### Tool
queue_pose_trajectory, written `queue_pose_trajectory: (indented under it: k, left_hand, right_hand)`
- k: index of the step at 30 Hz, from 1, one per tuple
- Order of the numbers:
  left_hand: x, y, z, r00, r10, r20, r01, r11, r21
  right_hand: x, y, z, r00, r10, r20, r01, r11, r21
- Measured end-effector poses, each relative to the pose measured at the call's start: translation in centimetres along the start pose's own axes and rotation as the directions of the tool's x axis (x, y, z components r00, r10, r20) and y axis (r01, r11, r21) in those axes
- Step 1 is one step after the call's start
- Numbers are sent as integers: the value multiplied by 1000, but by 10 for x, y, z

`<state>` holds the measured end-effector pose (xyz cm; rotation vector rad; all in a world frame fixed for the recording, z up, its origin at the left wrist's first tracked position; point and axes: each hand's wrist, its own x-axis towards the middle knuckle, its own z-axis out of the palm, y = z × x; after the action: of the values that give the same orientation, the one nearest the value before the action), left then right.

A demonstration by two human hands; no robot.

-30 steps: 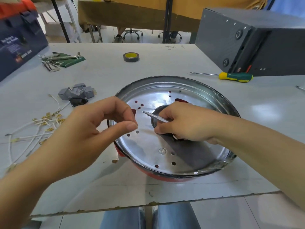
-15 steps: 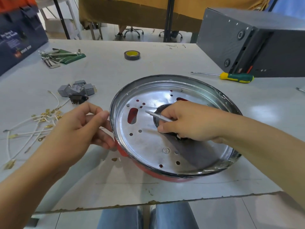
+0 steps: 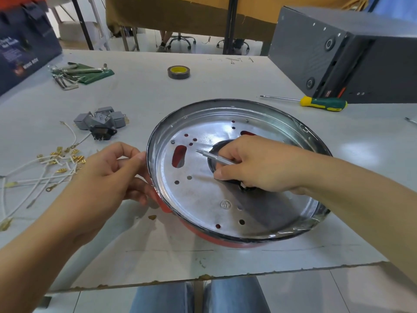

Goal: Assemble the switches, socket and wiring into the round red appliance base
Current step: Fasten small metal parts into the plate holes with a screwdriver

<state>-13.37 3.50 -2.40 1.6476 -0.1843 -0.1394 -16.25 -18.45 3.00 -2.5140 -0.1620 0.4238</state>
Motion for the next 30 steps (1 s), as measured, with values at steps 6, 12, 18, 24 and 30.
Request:
queue_pose_trajectory:
  k: [6,12,18,24,30]
  left_hand:
    - [3,-5,0,1000,10,-22,-10,1000,27]
    - [2,-7,-1,1000,15,-23,-14,999,33]
    - [-1,-2,-4,1000,2,-3,-2,1000,-20]
    - [-1,-3,-3,1000,-6,-29,5,999,-36]
    - [1,-6,-5,1000,5,-21,-5,1000,-4]
  right_hand:
    - [1,2,-1,1000,-23,7,23,1000,-3]
    - [2,4,0,1000,-26,3,26,1000,4]
    - [2,5,4,999,-28,-44,28,1000,12]
    - [2,2,9,998,-23,-60,27,998,56]
    - [2,4,9,998,-20,-67,26,996,89]
